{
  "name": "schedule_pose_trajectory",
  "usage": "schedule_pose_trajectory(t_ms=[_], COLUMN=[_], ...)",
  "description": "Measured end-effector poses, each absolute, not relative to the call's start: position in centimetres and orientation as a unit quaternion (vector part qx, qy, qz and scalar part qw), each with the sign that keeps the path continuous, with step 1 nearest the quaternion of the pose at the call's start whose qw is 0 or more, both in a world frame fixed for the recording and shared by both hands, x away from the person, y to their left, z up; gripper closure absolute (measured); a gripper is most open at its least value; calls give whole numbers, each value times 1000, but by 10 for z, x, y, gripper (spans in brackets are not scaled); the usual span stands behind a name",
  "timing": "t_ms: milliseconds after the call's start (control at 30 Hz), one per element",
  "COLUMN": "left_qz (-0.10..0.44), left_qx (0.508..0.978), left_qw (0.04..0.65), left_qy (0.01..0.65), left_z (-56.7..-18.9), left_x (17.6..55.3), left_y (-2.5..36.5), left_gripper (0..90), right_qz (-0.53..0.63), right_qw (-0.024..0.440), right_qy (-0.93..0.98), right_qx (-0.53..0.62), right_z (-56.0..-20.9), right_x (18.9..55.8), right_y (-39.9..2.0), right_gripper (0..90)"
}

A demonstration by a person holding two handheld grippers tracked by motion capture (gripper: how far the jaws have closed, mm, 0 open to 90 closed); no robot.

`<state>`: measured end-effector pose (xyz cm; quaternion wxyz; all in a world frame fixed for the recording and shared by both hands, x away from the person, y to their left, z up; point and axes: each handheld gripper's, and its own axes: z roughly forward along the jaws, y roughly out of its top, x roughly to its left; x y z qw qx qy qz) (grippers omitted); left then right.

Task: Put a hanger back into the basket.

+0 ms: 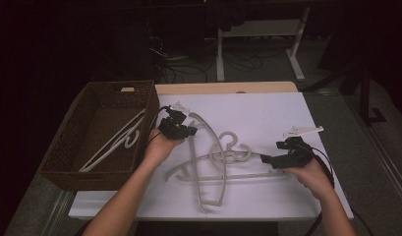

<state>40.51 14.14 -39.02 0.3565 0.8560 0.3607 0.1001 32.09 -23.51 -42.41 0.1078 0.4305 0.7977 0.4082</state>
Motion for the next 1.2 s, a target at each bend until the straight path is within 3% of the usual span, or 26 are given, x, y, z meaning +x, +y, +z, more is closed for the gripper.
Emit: schedule_pose_trajectory(t_ms=[333,533,867,1200], left_qz=[143,138,124,110], left_qx=[846,839,837,855], left_qw=[295,289,308,319], left_qy=[419,439,435,394], left_z=[-429,-444,-446,-449], left_x=[438,454,469,487], left_y=[148,146,136,92], left_gripper=[899,900,900,900], right_qz=[406,405,406,406], right_qw=[105,104,104,102], right_qy=[800,800,800,801], right_qx=[429,430,429,427], right_z=[-426,-427,-426,-426], right_x=[323,323,324,324], right_y=[-234,-235,-235,-235], right_gripper=[123,123,125,125])
